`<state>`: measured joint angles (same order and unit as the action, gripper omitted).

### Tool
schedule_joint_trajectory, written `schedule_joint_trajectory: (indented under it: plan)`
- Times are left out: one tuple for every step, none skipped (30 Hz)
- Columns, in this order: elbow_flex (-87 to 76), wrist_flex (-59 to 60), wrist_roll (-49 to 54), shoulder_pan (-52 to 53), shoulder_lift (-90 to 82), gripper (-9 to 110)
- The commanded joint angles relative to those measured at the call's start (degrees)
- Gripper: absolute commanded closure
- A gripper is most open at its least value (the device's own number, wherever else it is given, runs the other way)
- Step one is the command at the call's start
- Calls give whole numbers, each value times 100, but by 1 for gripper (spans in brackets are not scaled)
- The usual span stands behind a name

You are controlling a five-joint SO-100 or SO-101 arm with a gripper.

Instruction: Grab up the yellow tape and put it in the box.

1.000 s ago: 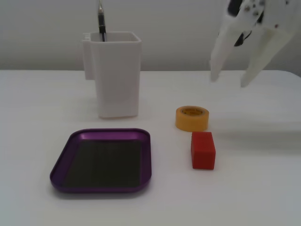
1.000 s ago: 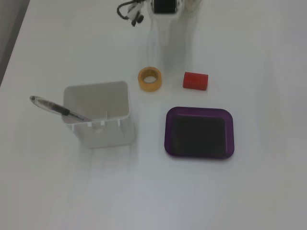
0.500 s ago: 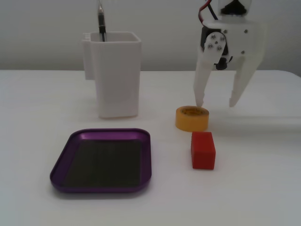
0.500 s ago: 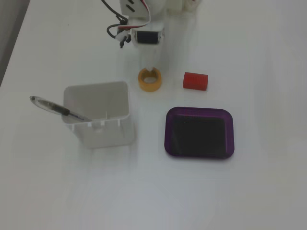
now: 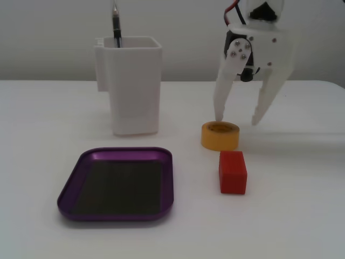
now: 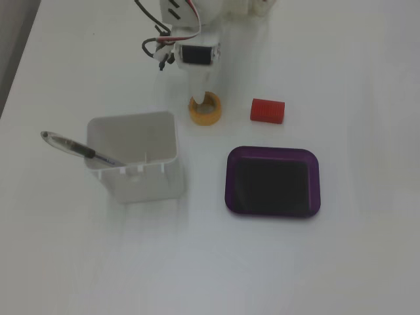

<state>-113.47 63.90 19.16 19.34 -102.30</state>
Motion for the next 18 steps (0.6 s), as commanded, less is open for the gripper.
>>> schedule_joint_trajectory:
  plan:
    - [26, -185, 35, -18, -26, 84]
    - [18, -202, 44, -18, -26, 84]
    - [18, -193, 44, -18, -26, 84]
    - [18, -176, 35, -18, -26, 84]
    - [18, -167, 35, -18, -26, 84]
    - [18, -167, 35, -18, -26, 84]
    - [18, -176, 35, -18, -26, 84]
    - [-9, -185, 26, -18, -26, 84]
    - [-70, -202, 26, -18, -26, 84]
    - [-141, -202, 26, -26, -26, 84]
    - [-193, -255, 26, -26, -26, 84]
    - [-255, -334, 18, -26, -26, 84]
    - [-325, -404, 18, -26, -26, 84]
    - [-396, -457, 18, -26, -26, 84]
    - [-448, -501, 18, -26, -26, 84]
    - [-501, -536, 18, -26, -26, 84]
    - [-527, -536, 18, -26, -26, 84]
    - [-527, -536, 18, -26, -26, 84]
